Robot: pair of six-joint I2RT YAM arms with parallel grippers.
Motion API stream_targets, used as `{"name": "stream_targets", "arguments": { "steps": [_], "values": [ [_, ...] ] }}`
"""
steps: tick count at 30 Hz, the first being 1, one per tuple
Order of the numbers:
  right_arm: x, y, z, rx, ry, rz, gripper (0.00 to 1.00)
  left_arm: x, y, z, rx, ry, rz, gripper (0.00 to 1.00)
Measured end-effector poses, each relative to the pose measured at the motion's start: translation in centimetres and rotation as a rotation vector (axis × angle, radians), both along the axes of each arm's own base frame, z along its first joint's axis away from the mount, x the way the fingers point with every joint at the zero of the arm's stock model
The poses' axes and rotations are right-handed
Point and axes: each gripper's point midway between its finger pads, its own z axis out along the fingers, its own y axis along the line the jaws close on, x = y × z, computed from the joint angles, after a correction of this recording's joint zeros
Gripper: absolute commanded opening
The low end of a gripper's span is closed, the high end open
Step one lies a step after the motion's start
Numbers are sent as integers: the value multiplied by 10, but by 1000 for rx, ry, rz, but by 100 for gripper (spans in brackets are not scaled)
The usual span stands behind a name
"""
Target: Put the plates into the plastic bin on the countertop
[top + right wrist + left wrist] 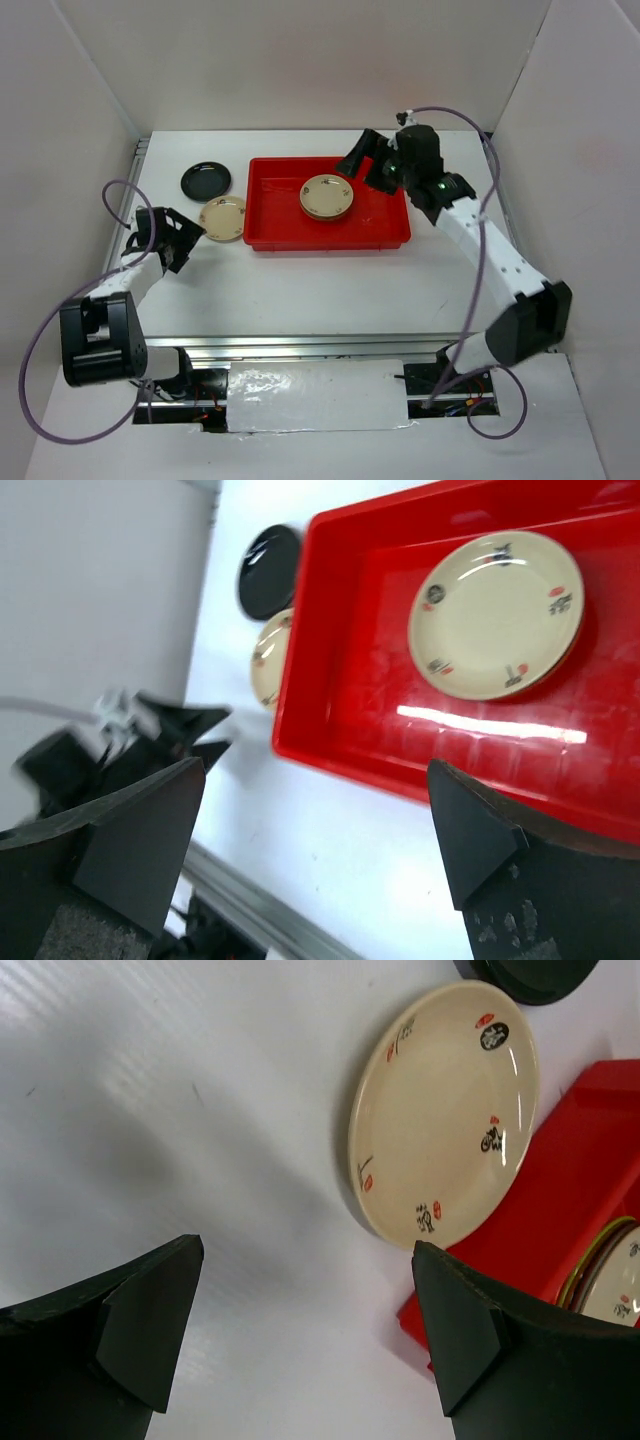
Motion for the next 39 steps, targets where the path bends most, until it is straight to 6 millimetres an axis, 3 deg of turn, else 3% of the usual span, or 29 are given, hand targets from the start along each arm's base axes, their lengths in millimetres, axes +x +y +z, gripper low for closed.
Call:
{"name": "stream_targets", "arguments": {
  "steps": [4, 10, 14, 16, 18, 20, 24, 26, 32, 35, 39],
  "values": [
    [-51, 0, 24, 26, -77, 70, 100, 22, 3, -17, -16, 7, -3, 96],
    [-104, 7, 11, 51, -67, 189, 100, 63, 4, -33, -64, -23, -21, 81],
    [-116, 5, 18, 65, -93, 214, 100, 77, 6, -37, -65, -40, -22, 66],
    [-119, 2, 24, 72, -113, 215, 100, 81, 6, -39, -69, -41, -24, 51],
    [-120, 0, 27, 77, -124, 214, 100, 79, 6, -44, -68, -26, -25, 39],
    [-121, -3, 29, 83, -131, 212, 100, 76, 6, -48, -59, -7, -20, 33],
    [-119, -6, 22, 83, -116, 205, 100, 67, 9, -48, -32, 29, 0, 7],
    [-119, -7, 20, 81, -110, 199, 100, 63, 11, -39, -7, 33, 16, 0],
    [-118, -13, 23, 82, -120, 184, 100, 34, 30, 11, 99, 14, 91, 0],
    [-119, -20, 29, 83, -136, 166, 100, 16, 36, 59, 152, -75, 127, 0],
    [-119, -31, 37, 83, -162, 135, 100, 6, 30, 141, 211, -268, 99, 0]
  ]
}}
